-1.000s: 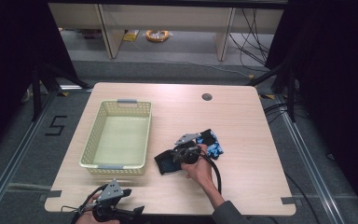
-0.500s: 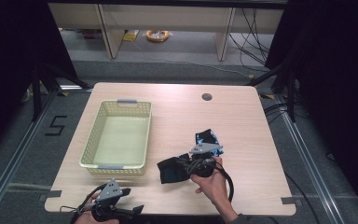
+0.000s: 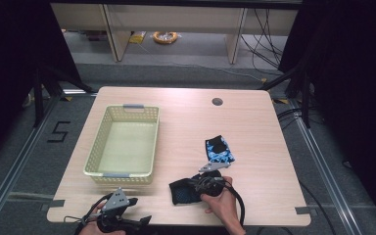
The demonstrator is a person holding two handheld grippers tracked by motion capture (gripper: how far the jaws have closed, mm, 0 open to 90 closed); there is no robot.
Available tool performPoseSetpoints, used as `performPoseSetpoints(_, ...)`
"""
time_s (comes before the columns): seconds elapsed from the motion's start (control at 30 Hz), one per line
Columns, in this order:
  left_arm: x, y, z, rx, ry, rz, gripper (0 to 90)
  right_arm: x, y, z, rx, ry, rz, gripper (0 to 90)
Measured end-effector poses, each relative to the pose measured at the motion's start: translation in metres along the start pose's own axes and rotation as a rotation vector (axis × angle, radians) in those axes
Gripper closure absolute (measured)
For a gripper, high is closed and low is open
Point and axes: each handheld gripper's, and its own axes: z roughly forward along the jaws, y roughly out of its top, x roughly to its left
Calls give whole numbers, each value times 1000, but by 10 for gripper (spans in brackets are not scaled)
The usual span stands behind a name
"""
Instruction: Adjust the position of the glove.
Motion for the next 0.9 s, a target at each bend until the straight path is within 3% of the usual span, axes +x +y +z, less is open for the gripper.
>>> performPoseSetpoints(0.03,2,0,-1,24,13,25,203,0,0,0,-3,8,8,793)
performPoseSetpoints(0.07,1,0,-1,24,12,21,203,1,-1,0,-19,-8,8,763)
performPoseSetpoints(0.13,2,0,-2,27,9,43,203,1,-1,-1,-4,3,-23,656)
performPoseSetpoints(0.2,0,0,-1,7,2,24,203,4,1,-3,-5,-9,-5,532)
performPoseSetpoints(0.3,0,0,-1,3,-1,21,203,3,10,-14,-33,-21,-60,475)
performPoseSetpoints(0.37,1,0,-1,9,-2,32,203,-1,15,-24,-91,-8,-66,466)
performPoseSetpoints(0.4,0,0,0,-2,-2,22,203,-5,18,-30,-114,-25,-51,450)
performPoseSetpoints(0.5,0,1,0,3,-1,22,203,-28,26,-46,-168,-133,-67,483)
performPoseSetpoints(0.57,0,1,1,0,0,19,203,-47,31,-53,-172,-234,-60,500)
performPoseSetpoints(0.6,0,1,1,1,0,18,203,-53,32,-53,-172,-241,-1,505)
performPoseSetpoints(0.63,1,1,1,11,-4,24,203,-64,35,-55,-170,-271,-24,512)
performPoseSetpoints(0.67,3,1,0,36,-2,29,203,-71,37,-54,-174,-281,-19,512)
performPoseSetpoints(0.7,1,0,2,8,-2,-3,203,-77,40,-53,-167,-284,-19,515)
performPoseSetpoints(0.73,2,1,1,7,-2,10,203,-83,40,-51,-170,-288,-24,527)
performPoseSetpoints(0.77,2,1,1,7,-5,10,203,-86,42,-49,-155,-278,9,536)
performPoseSetpoints(0.8,2,0,2,-5,2,8,203,-92,43,-45,-166,-280,-18,545)
performPoseSetpoints(0.87,2,1,2,4,-2,9,203,-98,47,-40,-146,-266,10,566)
performPoseSetpoints(0.9,2,1,1,16,-6,11,203,-100,48,-36,-142,-275,-5,579)
